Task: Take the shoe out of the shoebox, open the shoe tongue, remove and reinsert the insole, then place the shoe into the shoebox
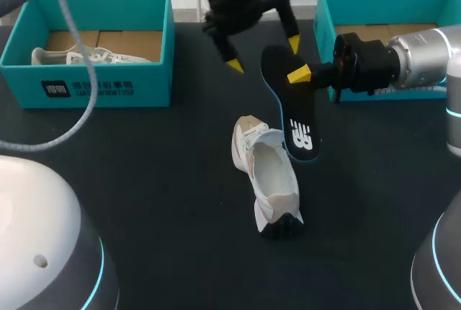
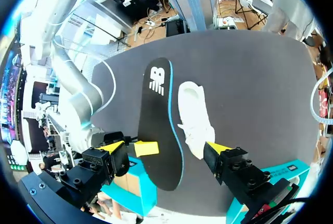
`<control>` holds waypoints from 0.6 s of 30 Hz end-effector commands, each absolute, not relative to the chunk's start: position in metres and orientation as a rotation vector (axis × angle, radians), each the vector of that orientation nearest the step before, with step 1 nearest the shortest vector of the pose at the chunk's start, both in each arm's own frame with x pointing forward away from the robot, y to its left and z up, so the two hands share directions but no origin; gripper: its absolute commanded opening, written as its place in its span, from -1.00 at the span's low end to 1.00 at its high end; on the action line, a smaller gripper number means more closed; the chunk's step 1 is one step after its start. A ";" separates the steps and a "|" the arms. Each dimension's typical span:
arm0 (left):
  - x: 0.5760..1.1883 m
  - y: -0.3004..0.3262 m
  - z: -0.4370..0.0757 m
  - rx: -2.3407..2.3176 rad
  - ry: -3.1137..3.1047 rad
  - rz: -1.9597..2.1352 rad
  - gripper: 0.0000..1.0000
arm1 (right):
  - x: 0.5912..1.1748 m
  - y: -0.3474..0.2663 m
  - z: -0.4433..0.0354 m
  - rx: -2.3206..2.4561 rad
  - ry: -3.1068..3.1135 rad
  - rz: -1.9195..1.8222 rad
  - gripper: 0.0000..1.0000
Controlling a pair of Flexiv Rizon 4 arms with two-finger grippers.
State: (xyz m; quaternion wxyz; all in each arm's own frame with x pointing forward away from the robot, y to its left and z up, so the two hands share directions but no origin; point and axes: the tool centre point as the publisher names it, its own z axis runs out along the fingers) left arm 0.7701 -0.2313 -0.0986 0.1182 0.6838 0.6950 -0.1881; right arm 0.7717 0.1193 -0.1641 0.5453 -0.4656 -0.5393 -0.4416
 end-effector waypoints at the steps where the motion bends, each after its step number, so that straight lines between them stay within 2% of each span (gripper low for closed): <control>1: 0.769 -0.222 -0.102 1.916 1.955 -0.657 1.00 | 0.769 0.116 -0.163 -1.104 -1.282 -1.041 -1.00; 11: 0.769 -0.222 -0.102 1.916 1.955 -0.657 1.00 | 0.767 0.113 -0.162 -1.106 -1.279 -1.043 -1.00; 18: 0.772 -0.227 -0.112 1.576 1.815 -1.003 1.00 | 0.767 0.112 -0.160 -1.114 -1.285 -1.045 -1.00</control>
